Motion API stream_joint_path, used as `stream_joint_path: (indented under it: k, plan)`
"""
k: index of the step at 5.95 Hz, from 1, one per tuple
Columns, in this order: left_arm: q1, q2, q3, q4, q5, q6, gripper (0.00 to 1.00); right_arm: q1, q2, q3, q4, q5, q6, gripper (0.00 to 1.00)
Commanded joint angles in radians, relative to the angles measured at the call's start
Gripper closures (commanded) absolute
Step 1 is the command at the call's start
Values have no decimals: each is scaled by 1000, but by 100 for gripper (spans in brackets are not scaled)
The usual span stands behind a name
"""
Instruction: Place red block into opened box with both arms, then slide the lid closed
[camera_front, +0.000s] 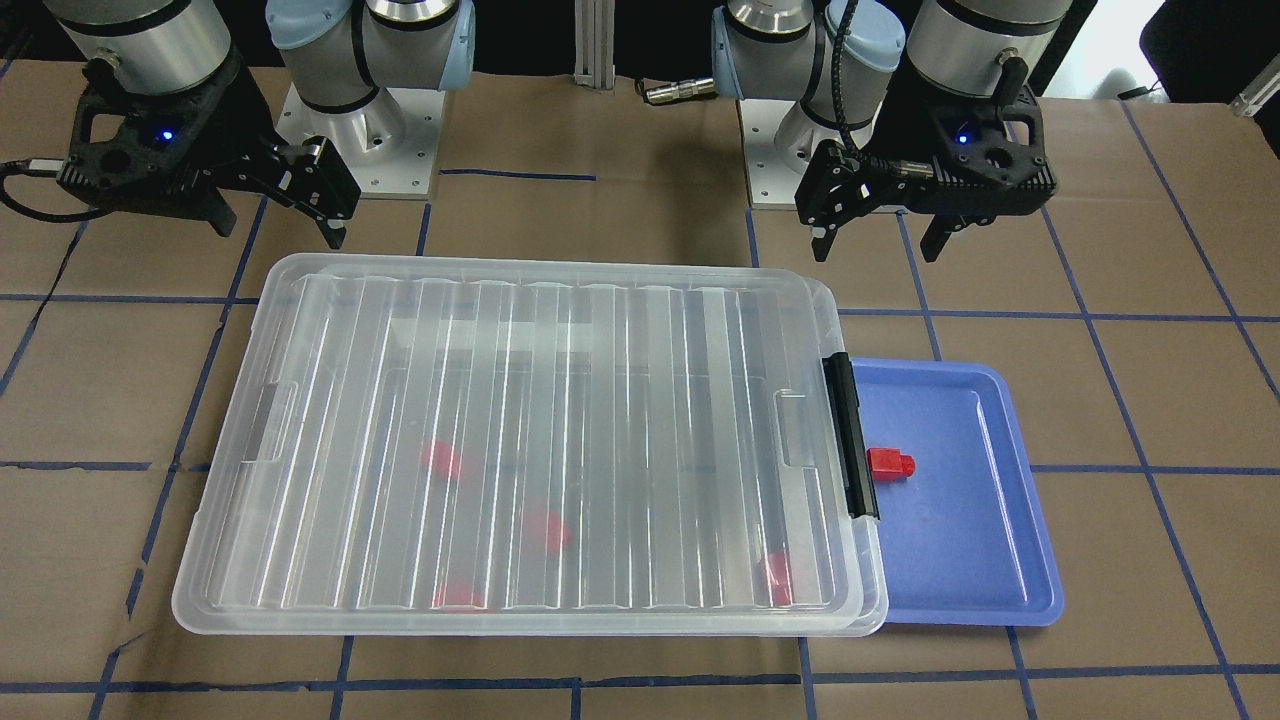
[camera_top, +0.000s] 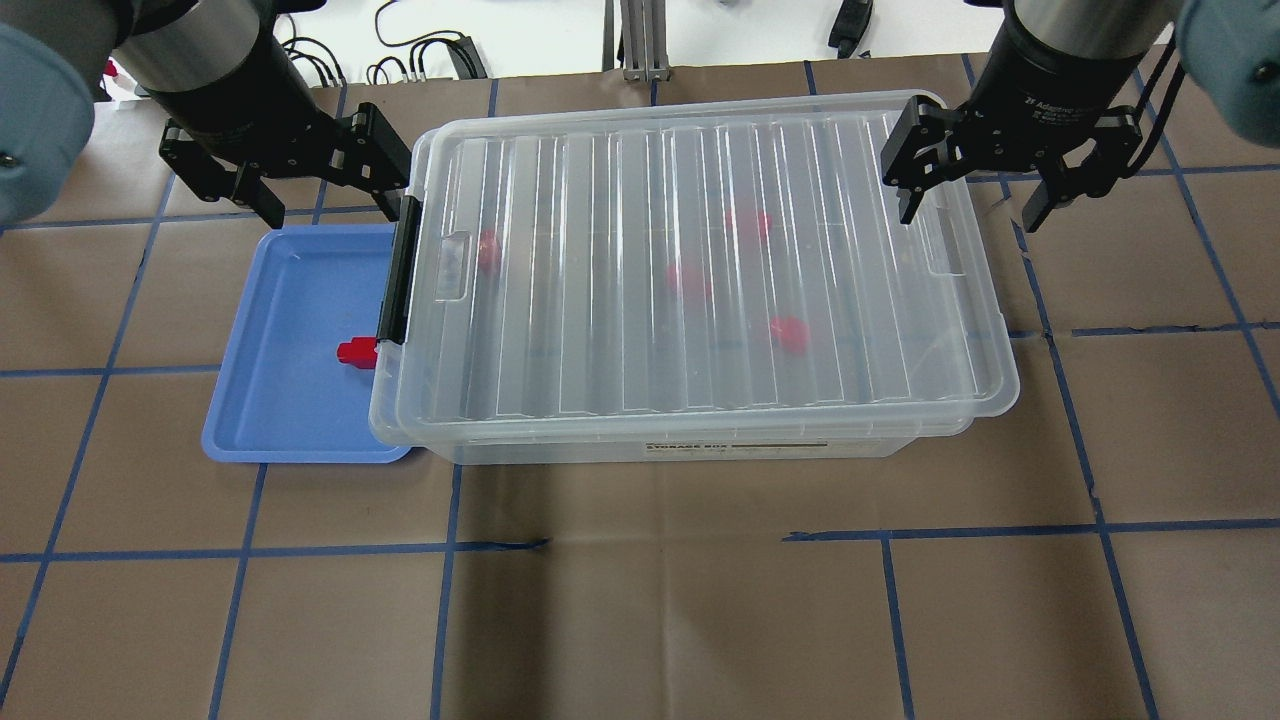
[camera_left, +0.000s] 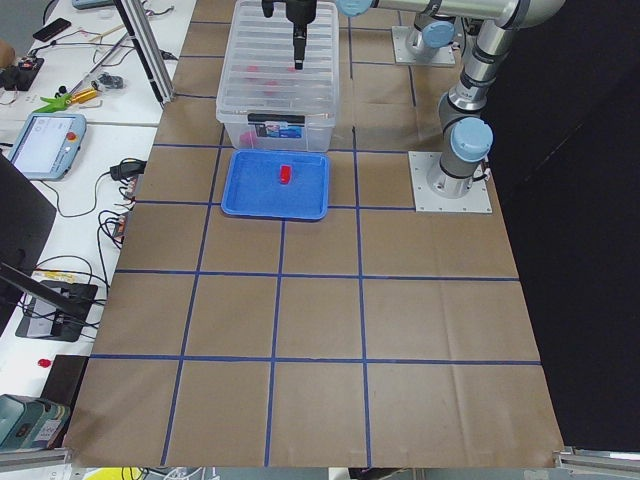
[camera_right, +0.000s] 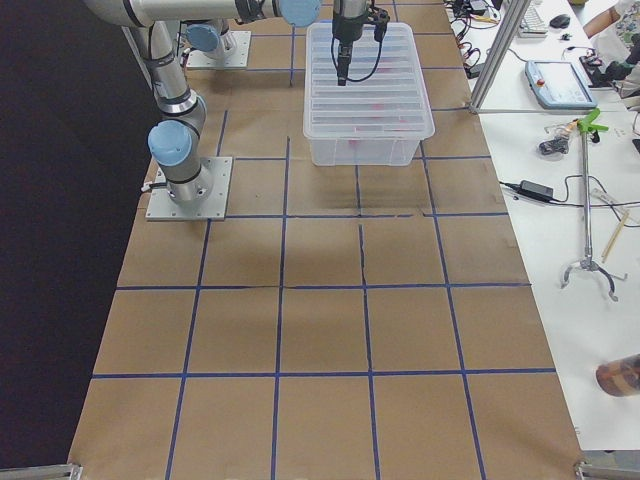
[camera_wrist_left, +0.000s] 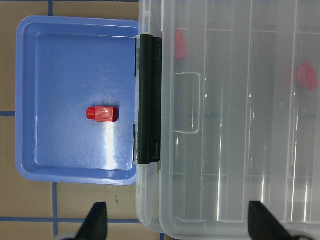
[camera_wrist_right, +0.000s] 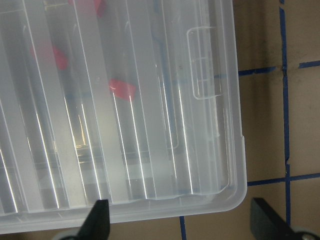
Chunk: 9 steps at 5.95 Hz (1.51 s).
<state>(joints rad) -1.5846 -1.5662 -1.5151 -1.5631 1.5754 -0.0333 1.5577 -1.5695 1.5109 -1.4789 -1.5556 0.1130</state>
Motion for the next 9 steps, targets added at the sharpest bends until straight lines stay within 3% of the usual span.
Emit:
stream_joint_path:
  k: [1, 4, 6, 7, 9]
  plan:
    - [0, 0, 0, 0, -2, 1, 2, 4, 5, -1, 3, -1, 2, 0]
    - [0, 2, 0, 0, -2, 1, 2, -60, 31, 9, -43, -43, -122, 0]
    - [0, 2, 0, 0, -2, 1, 2, -207, 69, 43, -46, -34, -235, 0]
    - [0, 2, -2, 0, -2, 4, 2, -214, 94, 66, -105, -31, -233, 0]
    - [0, 2, -4, 0, -2, 28, 2, -214, 105, 235, -328, -34, -216, 0]
